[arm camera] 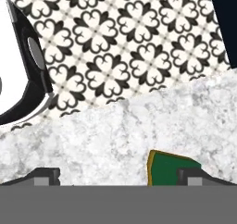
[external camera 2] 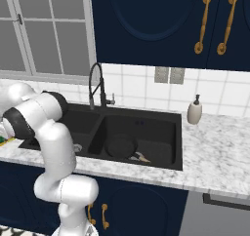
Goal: Pick the pan and sponge and place them into the sink. Then turn on the water.
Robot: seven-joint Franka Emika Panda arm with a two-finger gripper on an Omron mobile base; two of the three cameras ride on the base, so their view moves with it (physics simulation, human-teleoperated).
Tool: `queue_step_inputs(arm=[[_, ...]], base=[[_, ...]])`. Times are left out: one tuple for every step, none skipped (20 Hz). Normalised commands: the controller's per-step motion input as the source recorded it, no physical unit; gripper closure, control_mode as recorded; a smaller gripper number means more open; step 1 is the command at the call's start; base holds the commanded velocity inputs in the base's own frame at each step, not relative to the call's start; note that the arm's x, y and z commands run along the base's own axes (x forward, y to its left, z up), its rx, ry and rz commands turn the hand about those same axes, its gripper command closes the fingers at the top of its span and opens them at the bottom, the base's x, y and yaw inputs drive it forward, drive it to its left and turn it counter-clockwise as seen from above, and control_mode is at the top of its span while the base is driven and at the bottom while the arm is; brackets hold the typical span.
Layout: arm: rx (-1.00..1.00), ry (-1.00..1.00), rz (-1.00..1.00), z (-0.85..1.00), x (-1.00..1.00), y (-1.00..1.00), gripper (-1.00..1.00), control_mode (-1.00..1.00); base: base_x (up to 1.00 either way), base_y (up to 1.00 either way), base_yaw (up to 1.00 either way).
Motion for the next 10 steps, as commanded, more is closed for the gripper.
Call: queue_step_inputs(arm=[[-0.09, 0.0, 0.03, -0.16, 0.29, 0.61, -1.0, -1.0], [-0.09, 0.0, 0.01, -0.09, 0.29, 0.65, -1.0, -1.0], [-0.1, 0.0, 0.0, -0.04, 0.28, 0.68, -1.0, -1.0], [-0.1, 0.0, 0.0, -0.06, 0.27, 0.61, -1.0, -1.0], [-0.1, 0.0, 0.0, -0.05, 0.22, 0.5, -1.0, -1.0], [-0.09, 0.0, 0.0, -0.09, 0.23, 0.41, -1.0, -1.0], [-0.09, 0.0, 0.0, -0.17, 0.13, 0.23, -1.0, -1.0], [-0.07, 0.0, 0.0, -0.24, 0.02, 0.06, -1.0, -1.0], [-0.05, 0.0, 0.0, -0.31, 0.01, 0.0, -1.0, -1.0], [-0.04, 0.0, 0.0, -0.32, 0.0, 0.0, -1.0, -1.0]], base=[[0.0, 0.0, 0.0], [0.0, 0.0, 0.0], [0.0, 0.0, 0.0], [0.0, 0.0, 0.0], [0.0, 0.0, 0.0], [0.0, 0.0, 0.0], [0.0, 0.0, 0.0], [0.0, 0.0, 0.0], [0.0, 0.0, 0.0], [0.0, 0.0, 0.0]])
